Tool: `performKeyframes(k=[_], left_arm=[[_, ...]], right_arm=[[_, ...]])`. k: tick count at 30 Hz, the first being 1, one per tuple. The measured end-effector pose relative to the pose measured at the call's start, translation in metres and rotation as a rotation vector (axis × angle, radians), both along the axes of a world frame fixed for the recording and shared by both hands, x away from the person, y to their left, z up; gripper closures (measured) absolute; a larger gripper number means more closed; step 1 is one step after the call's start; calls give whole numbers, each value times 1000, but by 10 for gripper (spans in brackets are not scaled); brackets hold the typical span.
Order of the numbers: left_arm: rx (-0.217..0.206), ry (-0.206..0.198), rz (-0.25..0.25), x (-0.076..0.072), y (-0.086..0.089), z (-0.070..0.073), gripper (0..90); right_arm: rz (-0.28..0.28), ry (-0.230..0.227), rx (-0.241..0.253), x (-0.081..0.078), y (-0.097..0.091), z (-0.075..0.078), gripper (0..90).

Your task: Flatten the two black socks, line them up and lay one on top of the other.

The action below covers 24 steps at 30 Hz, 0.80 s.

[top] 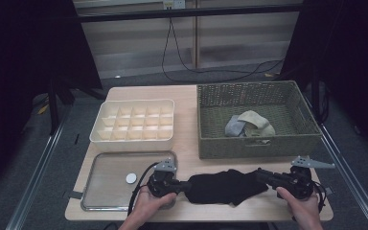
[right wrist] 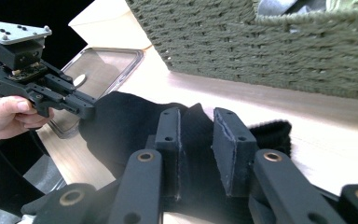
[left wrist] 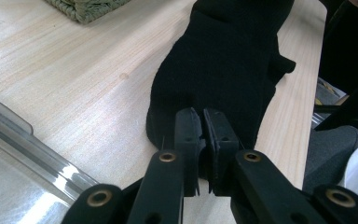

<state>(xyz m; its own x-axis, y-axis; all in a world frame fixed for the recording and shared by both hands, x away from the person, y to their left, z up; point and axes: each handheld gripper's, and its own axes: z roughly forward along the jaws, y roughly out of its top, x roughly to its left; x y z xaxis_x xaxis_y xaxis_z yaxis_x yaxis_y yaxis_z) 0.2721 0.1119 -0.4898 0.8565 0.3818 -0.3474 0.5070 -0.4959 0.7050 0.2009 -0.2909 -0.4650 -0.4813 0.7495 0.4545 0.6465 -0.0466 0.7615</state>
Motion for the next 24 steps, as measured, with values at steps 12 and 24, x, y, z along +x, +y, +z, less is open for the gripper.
performKeyframes(k=[12, 24], left_arm=[[-45, -33, -9, -5, 0, 12, 783], [35, 4, -96, -13, -22, 0, 807]], right_arm=[[53, 50, -31, 12, 14, -8, 717], [136, 82, -152, 50, 53, -15, 671]])
